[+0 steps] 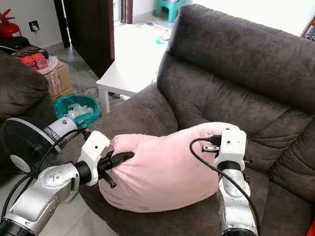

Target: Move the pillow to the sofa from floor

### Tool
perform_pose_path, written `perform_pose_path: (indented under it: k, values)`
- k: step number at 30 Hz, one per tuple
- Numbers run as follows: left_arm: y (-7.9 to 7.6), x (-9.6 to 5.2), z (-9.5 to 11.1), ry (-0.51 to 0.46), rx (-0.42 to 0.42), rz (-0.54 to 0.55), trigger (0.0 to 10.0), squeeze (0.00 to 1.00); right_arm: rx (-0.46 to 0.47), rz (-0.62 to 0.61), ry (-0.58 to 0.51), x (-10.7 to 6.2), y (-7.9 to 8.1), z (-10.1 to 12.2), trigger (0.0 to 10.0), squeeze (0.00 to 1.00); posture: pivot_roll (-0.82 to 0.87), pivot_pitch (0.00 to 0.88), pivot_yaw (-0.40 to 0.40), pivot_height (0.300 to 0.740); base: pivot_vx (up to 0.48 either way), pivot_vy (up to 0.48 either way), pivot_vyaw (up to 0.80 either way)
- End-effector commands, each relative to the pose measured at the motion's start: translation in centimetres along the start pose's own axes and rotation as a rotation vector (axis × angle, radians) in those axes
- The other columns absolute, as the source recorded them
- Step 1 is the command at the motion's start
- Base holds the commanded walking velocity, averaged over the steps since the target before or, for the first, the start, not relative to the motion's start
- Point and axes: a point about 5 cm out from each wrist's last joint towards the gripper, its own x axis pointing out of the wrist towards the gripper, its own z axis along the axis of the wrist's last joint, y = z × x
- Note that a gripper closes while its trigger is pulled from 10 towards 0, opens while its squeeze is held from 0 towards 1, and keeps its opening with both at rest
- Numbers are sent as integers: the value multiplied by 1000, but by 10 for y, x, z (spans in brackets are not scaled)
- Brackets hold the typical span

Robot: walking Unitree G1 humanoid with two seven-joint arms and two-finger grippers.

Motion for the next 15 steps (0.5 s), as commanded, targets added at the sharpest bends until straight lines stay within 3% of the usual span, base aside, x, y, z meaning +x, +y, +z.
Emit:
perform_pose_path:
  k: [1, 15]
  values:
    - [-3, 2, 0, -4, 13, -23, 10000, 0, 8, -7, -61, 5, -3, 13, 10000, 1000, 100, 0, -51, 740, 0, 0, 0]
    - [4, 1, -9, 27, 55, 35, 10000, 0, -35, 35, -62, 6, 0, 15, 10000, 1000, 97, 0, -52, 740, 0, 0, 0]
